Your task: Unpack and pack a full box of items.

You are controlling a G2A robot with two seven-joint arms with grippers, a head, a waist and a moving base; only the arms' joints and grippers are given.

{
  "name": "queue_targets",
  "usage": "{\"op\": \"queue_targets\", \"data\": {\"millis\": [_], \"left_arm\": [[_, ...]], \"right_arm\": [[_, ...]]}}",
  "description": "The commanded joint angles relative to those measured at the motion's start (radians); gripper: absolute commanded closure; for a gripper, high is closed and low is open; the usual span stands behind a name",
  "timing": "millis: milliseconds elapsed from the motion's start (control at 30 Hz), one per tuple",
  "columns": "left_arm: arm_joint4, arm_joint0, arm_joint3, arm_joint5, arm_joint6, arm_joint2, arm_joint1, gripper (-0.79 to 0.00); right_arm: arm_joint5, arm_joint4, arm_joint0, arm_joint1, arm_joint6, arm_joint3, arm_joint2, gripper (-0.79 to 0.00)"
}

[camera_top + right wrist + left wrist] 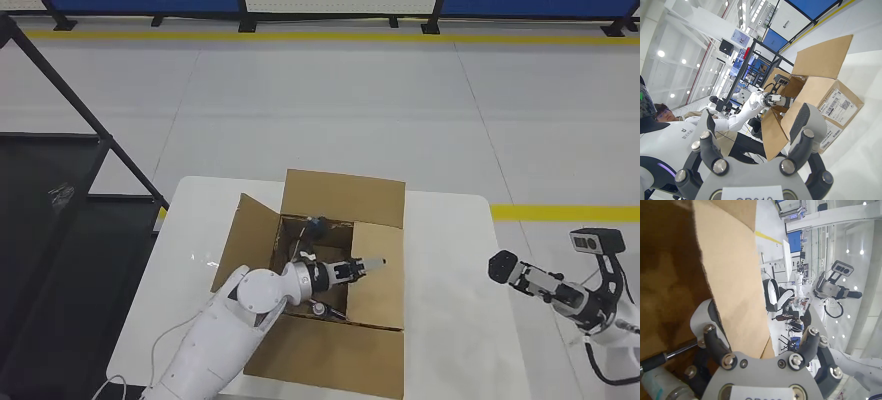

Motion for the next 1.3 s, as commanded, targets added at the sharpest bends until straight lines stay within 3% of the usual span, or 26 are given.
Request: {"op": "queue_targets", "data": {"millis": [0, 233, 467, 867, 1267], "left_arm": [[0.011, 0.01, -0.03, -0.004, 0.009, -0.012, 0.003, -0.785], [0.009, 0.033, -0.145, -0.011, 0.014, -0.031, 0.006, -0.785], [0.003, -0.002, -0.147, -0.061, 0.072, 0.041, -0.023, -0.785], [-0.02, -0.144, 0.057, -0.082, 0.122, 0.223, -0.116, -0.785], [-0.072, -0.256, 0.266, -0.079, 0.1, 0.338, -0.219, -0.785]], "right_arm": [[-0.001, 0.006, -0.001, 0.004, -0.001, 0.001, 0.002, -0.785], [-0.008, 0.031, 0.006, 0.018, -0.015, 0.012, 0.015, -0.785], [-0.028, 0.08, -0.001, 0.033, -0.034, 0.038, 0.058, -0.785], [-0.051, 0.143, -0.037, 0.058, -0.046, 0.092, 0.137, -0.785], [-0.063, 0.183, -0.046, 0.08, -0.053, 0.16, 0.167, -0.785]]}}
